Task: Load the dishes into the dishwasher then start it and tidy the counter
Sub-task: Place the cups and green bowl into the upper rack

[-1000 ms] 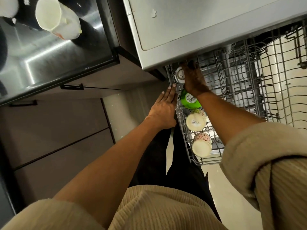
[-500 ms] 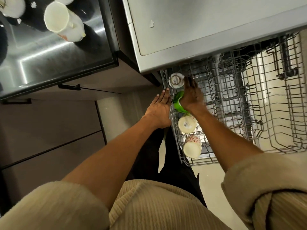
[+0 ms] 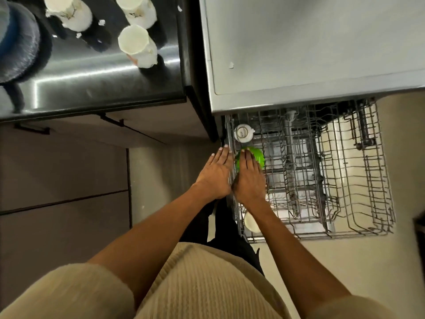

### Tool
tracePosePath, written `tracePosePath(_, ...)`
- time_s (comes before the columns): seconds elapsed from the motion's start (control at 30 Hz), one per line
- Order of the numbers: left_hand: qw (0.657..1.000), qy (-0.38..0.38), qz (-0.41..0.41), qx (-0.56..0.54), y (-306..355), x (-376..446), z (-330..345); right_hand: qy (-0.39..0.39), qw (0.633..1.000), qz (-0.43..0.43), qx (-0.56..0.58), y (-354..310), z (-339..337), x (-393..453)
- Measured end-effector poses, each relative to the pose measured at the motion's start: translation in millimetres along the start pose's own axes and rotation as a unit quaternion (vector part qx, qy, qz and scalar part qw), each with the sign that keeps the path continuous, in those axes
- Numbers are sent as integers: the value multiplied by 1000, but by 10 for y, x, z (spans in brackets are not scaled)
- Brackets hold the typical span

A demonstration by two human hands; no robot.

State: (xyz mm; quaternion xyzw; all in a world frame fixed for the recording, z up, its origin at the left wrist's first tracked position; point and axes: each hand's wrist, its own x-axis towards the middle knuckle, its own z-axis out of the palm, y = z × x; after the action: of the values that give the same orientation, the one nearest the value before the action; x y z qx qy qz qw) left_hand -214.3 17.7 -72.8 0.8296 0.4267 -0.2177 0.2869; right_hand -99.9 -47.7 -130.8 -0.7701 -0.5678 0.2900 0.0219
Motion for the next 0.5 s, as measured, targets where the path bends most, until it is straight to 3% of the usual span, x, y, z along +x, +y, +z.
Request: tracePosePath(0.5, 982, 182, 7, -41, -852, -1042, -551, 152, 971, -186, 19, -1312, -403, -160)
